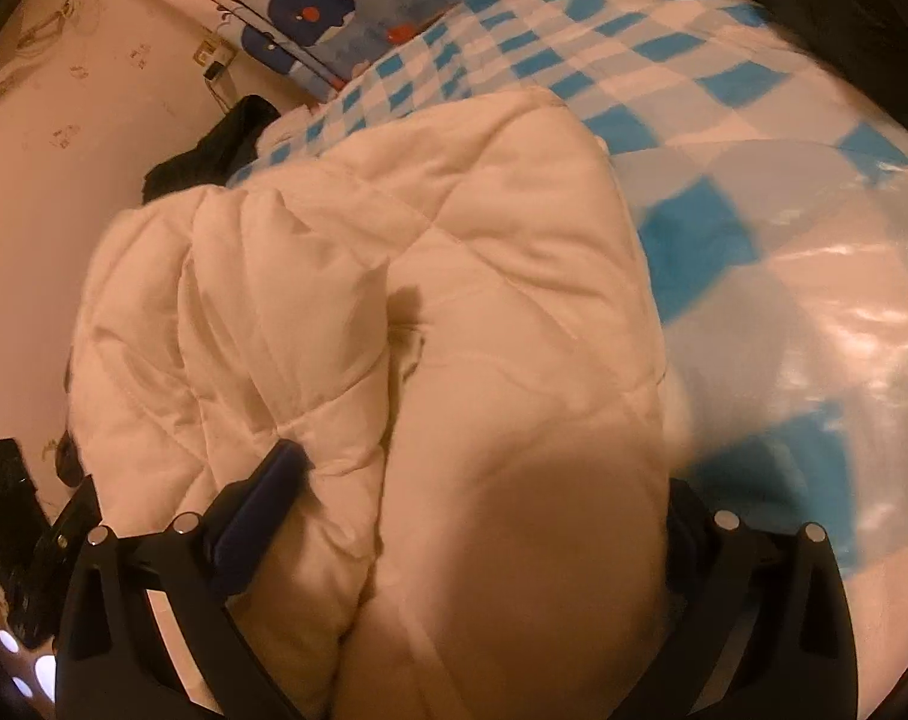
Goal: Fold large clothes
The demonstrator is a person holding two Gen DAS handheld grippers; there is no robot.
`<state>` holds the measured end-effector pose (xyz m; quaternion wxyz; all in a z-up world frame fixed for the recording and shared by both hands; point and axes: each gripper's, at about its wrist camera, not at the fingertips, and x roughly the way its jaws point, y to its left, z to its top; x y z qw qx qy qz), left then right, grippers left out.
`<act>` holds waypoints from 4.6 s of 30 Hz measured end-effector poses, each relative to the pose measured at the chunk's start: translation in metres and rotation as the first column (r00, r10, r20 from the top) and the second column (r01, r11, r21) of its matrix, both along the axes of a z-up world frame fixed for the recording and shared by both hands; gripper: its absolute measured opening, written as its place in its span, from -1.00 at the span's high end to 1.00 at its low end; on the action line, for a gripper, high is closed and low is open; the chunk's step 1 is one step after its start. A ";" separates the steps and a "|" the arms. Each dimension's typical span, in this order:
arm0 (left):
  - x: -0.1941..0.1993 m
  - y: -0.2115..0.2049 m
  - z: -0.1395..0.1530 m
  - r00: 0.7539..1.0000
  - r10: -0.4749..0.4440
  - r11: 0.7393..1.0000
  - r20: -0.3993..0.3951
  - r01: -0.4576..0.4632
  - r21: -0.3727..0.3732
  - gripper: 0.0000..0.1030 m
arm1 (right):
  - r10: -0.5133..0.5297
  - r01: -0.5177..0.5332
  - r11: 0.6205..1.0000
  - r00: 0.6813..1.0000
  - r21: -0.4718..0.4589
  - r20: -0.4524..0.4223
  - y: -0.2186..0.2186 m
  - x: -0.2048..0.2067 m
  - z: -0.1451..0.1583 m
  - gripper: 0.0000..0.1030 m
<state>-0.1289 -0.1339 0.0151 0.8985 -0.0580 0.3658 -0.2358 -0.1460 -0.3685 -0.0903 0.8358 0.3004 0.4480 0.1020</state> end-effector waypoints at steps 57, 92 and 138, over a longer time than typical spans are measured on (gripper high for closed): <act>0.080 0.177 -0.034 0.964 0.248 0.966 -0.096 -0.239 0.098 -0.83 | 0.389 -0.408 0.883 0.913 -0.232 -0.125 0.174 0.046 -0.016 -0.90; 0.067 0.152 -0.035 0.958 0.286 0.922 0.040 -0.286 0.263 -0.85 | 0.285 -0.286 0.946 0.958 -0.156 -0.031 0.176 0.082 -0.010 -0.91; 0.042 0.172 -0.005 0.935 0.329 0.881 0.132 -0.354 0.314 -0.85 | 0.379 -0.385 0.884 0.922 -0.263 -0.079 0.242 0.203 0.001 -0.91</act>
